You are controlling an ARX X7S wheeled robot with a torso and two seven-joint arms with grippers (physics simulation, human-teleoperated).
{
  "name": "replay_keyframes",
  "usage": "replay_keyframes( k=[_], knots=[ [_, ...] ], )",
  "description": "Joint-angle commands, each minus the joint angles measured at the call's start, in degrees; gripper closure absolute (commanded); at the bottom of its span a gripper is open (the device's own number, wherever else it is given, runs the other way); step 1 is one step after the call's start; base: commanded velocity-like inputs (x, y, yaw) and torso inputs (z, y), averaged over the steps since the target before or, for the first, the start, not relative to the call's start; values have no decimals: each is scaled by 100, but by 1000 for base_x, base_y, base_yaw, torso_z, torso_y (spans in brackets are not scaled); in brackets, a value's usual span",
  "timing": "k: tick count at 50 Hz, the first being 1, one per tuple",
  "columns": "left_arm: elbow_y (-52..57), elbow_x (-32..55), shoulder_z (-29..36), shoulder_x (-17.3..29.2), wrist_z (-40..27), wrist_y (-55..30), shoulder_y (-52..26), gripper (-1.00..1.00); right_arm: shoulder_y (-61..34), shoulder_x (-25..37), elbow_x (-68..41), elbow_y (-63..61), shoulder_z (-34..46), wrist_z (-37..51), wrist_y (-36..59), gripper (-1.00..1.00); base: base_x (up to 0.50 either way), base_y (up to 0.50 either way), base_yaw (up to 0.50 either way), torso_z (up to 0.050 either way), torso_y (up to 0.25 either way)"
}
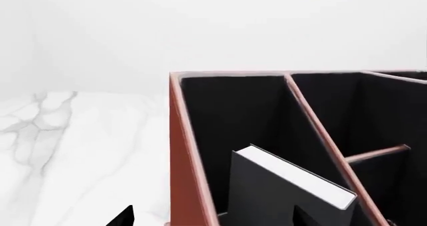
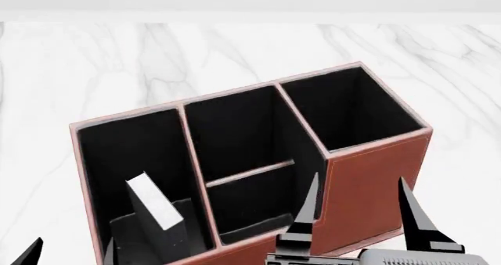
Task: Pick up the book and place it in the left compartment of the caddy.
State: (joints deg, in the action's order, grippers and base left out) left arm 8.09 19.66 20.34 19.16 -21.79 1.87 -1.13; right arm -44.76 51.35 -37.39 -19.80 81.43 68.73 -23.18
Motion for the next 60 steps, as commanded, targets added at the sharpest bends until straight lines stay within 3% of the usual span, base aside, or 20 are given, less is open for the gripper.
replay_keyframes(
  k=[1, 7, 12, 26, 46, 60],
  knots=[
    [10, 4, 19, 12, -14, -1, -8, -100, 40, -47, 28, 15, 32, -67, 55, -100, 0, 0, 0, 0, 0],
    [452, 21, 12, 69, -188, -292, -66, -100, -38, 21, 55, -155, -10, 19, 187, -100, 0, 0, 0, 0, 0],
    [1155, 398, -184, 165, -421, -832, -307, -100, -576, 185, -77, -781, -73, 100, 939, -100, 0, 0, 0, 0, 0],
    [2713, 1272, -566, 388, -1125, -2554, -1928, -100, -2026, 376, -1174, -1458, -517, -132, 2255, -100, 0, 0, 0, 0, 0],
    [3324, 1807, -699, 320, -1749, -3891, -4008, -100, -3501, 330, -2428, -1498, -1089, -275, 3332, -100, 0, 0, 0, 0, 0],
    [3689, 2438, -962, 283, -2163, -4606, -4992, -100, -4179, 276, -2818, -1728, -1300, -222, 3848, -100, 0, 0, 0, 0, 0]
  ],
)
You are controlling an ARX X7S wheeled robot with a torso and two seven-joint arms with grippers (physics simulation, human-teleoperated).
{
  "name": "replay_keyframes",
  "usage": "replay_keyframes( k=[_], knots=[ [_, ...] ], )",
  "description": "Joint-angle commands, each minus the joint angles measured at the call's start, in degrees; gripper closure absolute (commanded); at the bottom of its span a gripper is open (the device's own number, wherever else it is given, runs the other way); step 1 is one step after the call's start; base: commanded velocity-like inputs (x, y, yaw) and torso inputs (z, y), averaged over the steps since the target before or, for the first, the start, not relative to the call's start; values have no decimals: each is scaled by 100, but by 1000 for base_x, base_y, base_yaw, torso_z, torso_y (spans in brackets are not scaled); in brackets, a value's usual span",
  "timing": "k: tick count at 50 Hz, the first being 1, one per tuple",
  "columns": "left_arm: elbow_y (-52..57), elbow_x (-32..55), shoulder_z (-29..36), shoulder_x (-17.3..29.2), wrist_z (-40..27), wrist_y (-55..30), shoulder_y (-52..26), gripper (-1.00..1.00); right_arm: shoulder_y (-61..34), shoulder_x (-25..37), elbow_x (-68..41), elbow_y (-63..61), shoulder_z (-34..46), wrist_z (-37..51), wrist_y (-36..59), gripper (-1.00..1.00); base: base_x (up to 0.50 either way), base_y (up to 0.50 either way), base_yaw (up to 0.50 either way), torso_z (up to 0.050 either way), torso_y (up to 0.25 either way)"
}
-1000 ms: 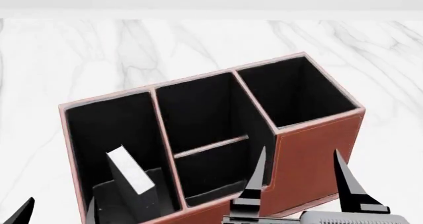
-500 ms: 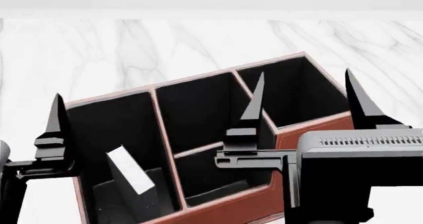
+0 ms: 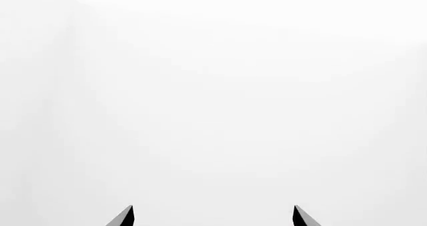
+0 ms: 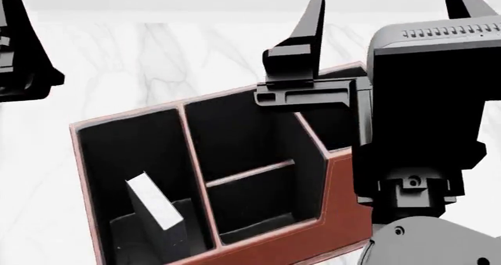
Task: Pick up the book and place it in the left compartment of the caddy.
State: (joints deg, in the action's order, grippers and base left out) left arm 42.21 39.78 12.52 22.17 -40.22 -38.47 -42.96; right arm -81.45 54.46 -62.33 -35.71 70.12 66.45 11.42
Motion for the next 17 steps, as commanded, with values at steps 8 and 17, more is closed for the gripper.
replay_keyframes(
  k=[8, 17],
  knots=[
    [333, 503, -226, -40, -409, -601, -873, -100, -644, -90, -384, -179, -206, 28, 507, -100, 0, 0, 0, 0, 0],
    [379, 556, -217, -23, -435, -620, -902, -100, -667, -102, -396, -211, -232, 32, 528, -100, 0, 0, 0, 0, 0]
  ],
)
